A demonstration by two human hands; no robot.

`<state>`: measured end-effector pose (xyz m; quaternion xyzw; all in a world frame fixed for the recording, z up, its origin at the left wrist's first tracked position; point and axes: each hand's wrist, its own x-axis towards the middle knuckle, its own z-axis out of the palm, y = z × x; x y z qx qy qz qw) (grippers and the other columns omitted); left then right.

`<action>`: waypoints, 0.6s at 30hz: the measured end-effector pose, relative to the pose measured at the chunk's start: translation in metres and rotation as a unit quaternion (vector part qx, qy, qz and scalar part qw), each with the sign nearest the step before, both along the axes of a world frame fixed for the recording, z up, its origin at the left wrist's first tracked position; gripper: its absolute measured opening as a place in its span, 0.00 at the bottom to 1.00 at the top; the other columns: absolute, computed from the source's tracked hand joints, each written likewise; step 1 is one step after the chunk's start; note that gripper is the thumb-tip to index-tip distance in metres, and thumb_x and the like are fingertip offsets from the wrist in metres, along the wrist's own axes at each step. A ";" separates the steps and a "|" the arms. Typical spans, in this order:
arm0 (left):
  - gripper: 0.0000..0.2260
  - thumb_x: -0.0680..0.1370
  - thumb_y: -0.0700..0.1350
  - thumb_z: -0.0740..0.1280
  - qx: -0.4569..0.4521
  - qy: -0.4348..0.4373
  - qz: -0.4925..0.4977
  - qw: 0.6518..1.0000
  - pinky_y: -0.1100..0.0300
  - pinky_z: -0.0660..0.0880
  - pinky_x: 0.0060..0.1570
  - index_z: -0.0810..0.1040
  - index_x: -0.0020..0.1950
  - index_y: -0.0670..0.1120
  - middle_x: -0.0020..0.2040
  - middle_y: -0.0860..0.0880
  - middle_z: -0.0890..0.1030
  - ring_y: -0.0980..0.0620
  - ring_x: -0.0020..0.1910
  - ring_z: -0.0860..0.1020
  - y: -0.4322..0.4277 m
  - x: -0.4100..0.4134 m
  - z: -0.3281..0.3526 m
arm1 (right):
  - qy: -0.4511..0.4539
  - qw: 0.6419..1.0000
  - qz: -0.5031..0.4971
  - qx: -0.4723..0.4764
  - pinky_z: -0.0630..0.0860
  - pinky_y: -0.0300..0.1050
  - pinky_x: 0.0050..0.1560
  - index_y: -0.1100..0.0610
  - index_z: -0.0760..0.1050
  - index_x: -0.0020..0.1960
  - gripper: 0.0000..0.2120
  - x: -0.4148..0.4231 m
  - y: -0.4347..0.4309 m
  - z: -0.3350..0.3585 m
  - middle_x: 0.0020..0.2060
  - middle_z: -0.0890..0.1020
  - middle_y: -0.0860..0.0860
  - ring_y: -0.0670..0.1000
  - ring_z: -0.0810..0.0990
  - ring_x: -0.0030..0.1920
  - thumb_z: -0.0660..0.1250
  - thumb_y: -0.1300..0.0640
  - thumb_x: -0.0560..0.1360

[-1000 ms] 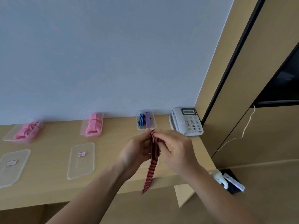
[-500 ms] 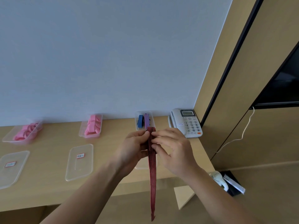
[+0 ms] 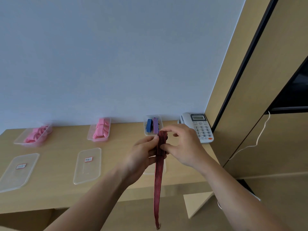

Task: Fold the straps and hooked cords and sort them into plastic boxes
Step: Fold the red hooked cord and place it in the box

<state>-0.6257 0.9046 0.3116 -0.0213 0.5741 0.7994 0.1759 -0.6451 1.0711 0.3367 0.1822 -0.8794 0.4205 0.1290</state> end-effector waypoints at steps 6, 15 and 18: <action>0.18 0.85 0.53 0.60 -0.030 -0.018 -0.015 0.999 0.46 0.80 0.56 0.84 0.59 0.43 0.53 0.38 0.86 0.40 0.50 0.85 0.001 0.003 0.000 | 0.013 0.998 -0.041 -0.052 0.79 0.46 0.50 0.51 0.82 0.56 0.19 -0.006 0.004 0.006 0.45 0.85 0.42 0.43 0.81 0.49 0.78 0.62 0.67; 0.26 0.84 0.62 0.57 -0.095 -0.055 -0.034 0.993 0.51 0.79 0.55 0.83 0.58 0.42 0.53 0.41 0.88 0.42 0.52 0.86 0.002 0.000 0.002 | 0.104 0.990 -0.062 -0.069 0.80 0.44 0.45 0.57 0.82 0.54 0.17 -0.002 0.002 -0.004 0.43 0.85 0.44 0.44 0.82 0.41 0.79 0.65 0.67; 0.26 0.83 0.63 0.58 -0.073 -0.059 -0.033 0.995 0.53 0.80 0.50 0.84 0.57 0.41 0.52 0.40 0.87 0.41 0.51 0.87 0.002 -0.002 0.005 | 0.175 0.981 -0.064 -0.046 0.79 0.41 0.46 0.60 0.82 0.52 0.16 0.003 -0.001 -0.011 0.44 0.86 0.49 0.48 0.83 0.41 0.79 0.66 0.66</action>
